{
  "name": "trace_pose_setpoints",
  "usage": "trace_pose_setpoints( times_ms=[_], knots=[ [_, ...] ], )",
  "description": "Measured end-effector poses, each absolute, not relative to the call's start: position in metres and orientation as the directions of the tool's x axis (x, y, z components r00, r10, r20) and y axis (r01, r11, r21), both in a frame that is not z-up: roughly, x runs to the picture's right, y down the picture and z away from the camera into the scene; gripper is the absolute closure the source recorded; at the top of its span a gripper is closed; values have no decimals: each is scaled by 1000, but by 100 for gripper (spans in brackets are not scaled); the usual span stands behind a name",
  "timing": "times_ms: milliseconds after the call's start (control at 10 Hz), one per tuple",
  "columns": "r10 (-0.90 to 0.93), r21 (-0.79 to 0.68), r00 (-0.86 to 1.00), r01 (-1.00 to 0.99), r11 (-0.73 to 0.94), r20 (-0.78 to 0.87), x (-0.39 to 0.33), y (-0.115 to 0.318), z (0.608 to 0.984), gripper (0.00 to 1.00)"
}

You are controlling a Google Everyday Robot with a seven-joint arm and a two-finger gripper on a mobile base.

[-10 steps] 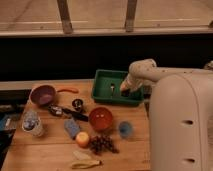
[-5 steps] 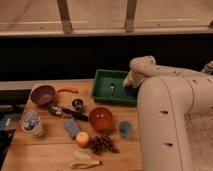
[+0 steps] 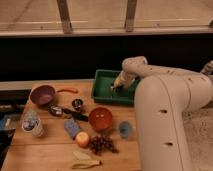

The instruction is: Wipe tray with eraser

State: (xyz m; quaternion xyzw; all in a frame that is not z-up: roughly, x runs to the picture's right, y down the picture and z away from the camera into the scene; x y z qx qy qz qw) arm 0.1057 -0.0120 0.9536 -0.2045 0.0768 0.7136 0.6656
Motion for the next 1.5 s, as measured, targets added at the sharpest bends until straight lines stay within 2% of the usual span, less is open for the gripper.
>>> trace_pose_setpoints(
  times_ms=[300, 700, 1100, 1500],
  knots=[
    [916, -182, 1, -980, -79, -401, 91, 9, 928, 100],
    [897, -56, -79, -992, -114, -435, 150, 30, 917, 100],
    [888, 57, -171, -985, -162, -427, 196, 13, 941, 100],
    [903, 38, -136, -991, -132, -407, 174, -14, 959, 100]
  ],
)
